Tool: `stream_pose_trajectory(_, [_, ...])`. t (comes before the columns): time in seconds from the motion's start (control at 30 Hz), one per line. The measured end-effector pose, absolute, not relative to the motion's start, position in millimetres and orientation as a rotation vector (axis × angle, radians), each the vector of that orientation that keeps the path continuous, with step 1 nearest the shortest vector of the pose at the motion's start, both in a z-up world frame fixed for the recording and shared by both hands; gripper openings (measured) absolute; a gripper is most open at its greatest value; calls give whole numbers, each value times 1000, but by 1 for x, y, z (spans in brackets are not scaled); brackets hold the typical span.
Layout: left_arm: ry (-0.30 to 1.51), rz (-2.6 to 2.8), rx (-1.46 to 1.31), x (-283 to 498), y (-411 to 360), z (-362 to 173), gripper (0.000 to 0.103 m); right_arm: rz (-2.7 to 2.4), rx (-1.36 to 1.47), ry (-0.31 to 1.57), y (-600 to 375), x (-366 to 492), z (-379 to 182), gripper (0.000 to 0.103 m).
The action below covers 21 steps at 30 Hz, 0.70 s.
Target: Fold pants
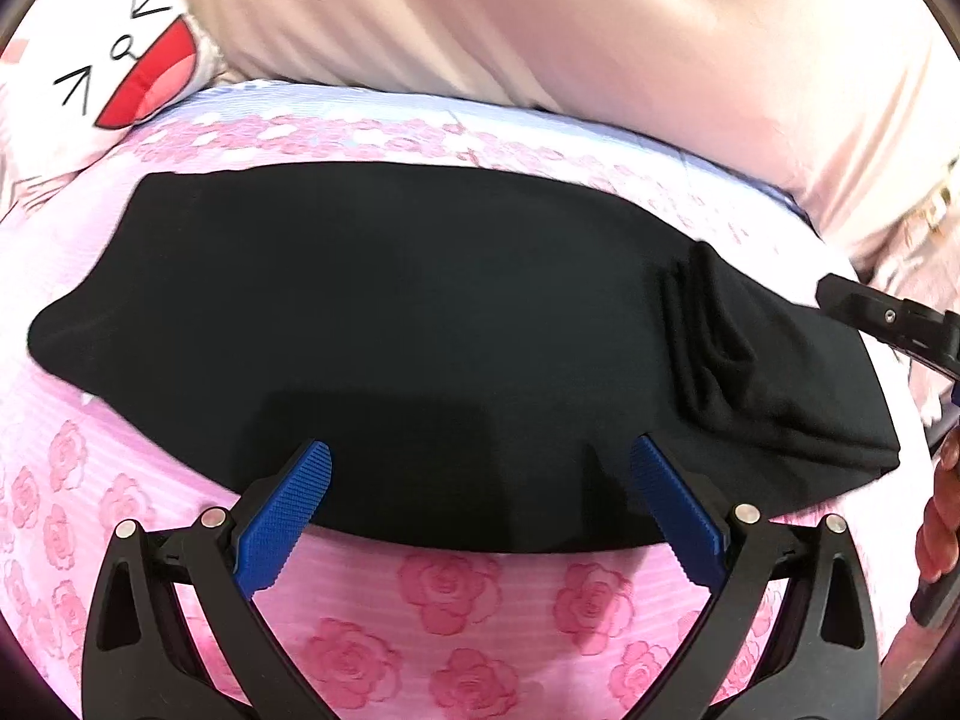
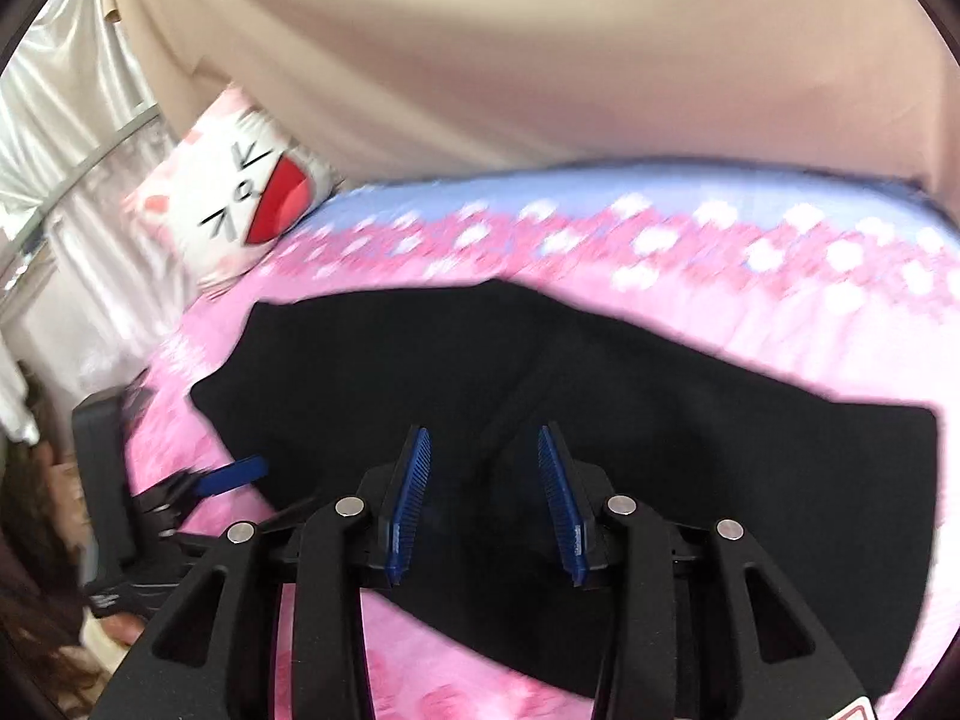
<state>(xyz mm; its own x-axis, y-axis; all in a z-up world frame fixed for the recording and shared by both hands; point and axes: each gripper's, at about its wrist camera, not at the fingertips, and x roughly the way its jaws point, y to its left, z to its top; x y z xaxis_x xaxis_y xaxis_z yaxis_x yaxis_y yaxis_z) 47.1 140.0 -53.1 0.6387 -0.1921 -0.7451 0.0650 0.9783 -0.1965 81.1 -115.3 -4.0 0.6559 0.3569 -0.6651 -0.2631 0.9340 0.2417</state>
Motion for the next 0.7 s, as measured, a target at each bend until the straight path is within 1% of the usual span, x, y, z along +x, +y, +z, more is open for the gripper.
stream_pose_trajectory(0.07, [868,-105,-185,51,151,-53,98,257,77,776,-119,92,-10,24])
stream_pose_trajectory(0.1, [870,-88,-197,52,155,-54,98,242,54,797,-117,100,-18,18])
stream_pose_trajectory(0.17, [871,-63,-219,51,166,-55,98,258,39,863,-108,114,-40,17])
stream_pose_trajectory(0.2, [868,-50,-228,49,172,-53,98,295,38,919,-100,119,-57,18])
stream_pose_trajectory(0.27, [857,-14,-234,45,186,-51,98,277,-19,884,-88,117,-63,21])
stream_pose_trajectory(0.3, [853,8,-235,44,192,-50,98,272,-42,882,-84,115,-59,21])
stream_pose_trajectory(0.4, [851,68,-248,41,213,-51,98,333,60,850,-93,106,-40,20])
stream_pose_trajectory(0.47, [852,109,-265,39,227,-52,98,317,65,822,-98,97,-29,21])
stream_pose_trajectory(0.6, [821,199,-406,33,272,-54,98,277,56,835,-114,78,-28,21])
stream_pose_trajectory(0.67, [809,202,-562,35,304,-60,98,252,41,845,-120,69,-33,28])
stream_pose_trajectory(0.7, [810,203,-626,37,315,-65,98,232,31,849,-122,65,-36,37])
